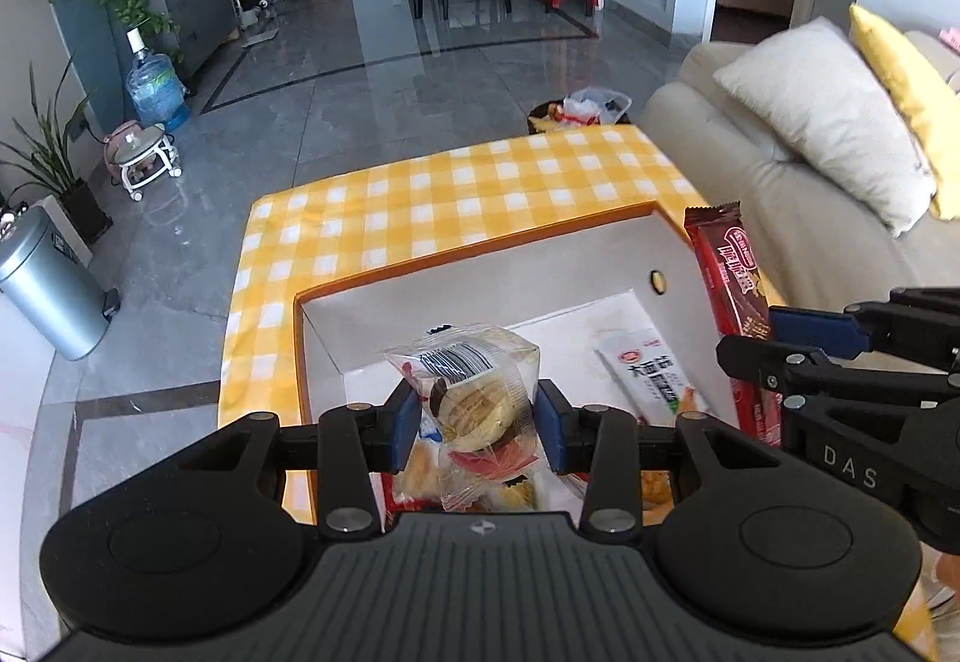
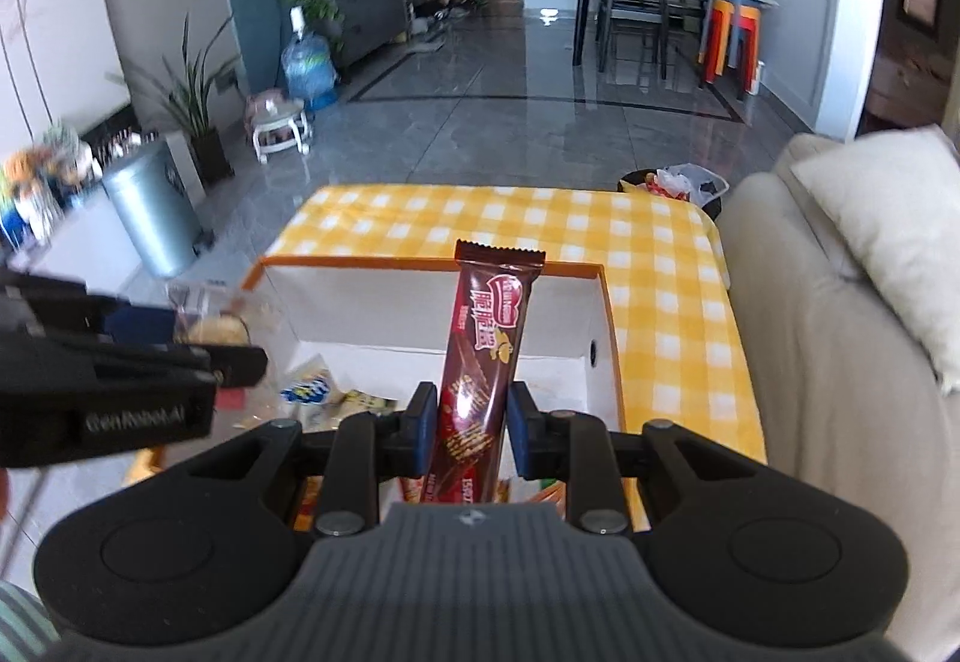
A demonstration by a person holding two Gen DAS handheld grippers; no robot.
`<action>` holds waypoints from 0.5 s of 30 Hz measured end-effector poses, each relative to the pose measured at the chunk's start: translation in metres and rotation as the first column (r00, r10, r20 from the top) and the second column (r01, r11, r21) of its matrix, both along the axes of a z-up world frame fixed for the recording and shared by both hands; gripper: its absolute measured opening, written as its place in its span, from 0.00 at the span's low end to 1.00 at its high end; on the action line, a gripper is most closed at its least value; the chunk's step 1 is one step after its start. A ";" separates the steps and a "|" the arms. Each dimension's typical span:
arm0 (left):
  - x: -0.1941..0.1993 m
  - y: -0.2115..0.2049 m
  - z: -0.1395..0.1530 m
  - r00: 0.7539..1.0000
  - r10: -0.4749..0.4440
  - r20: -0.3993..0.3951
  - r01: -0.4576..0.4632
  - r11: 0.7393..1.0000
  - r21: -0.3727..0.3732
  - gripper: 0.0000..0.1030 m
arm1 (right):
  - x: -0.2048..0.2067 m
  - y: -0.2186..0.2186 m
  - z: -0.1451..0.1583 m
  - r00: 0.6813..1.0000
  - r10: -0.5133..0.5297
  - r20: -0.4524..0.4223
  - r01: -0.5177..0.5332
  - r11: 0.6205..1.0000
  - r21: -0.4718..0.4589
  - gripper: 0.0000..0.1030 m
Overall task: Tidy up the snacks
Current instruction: 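Lift the bun and wafer bar and carry both over the box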
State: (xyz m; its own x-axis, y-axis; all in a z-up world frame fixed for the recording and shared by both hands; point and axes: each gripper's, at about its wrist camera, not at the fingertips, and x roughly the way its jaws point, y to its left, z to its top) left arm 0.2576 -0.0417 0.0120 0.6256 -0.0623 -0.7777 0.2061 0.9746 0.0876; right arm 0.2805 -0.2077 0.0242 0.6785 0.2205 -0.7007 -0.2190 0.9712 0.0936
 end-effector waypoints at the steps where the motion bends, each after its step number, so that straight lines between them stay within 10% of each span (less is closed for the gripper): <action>1: 0.005 0.000 -0.003 1.000 -0.002 -0.010 0.002 1.000 0.004 0.44 | 0.006 0.001 -0.004 1.000 0.008 -0.005 -0.008 1.000 -0.015 0.21; 15: 0.048 0.002 -0.055 0.988 -0.021 -0.150 0.030 0.998 0.054 0.44 | 0.064 0.018 -0.053 0.993 0.071 -0.090 -0.081 0.990 -0.114 0.21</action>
State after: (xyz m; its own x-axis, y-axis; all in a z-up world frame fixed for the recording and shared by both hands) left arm 0.3055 -0.0400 -0.0433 0.5009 -0.0310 -0.8650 0.2457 0.9633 0.1078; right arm 0.3447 -0.1895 -0.0290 0.5998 0.1817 -0.7793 -0.2886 0.9574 0.0010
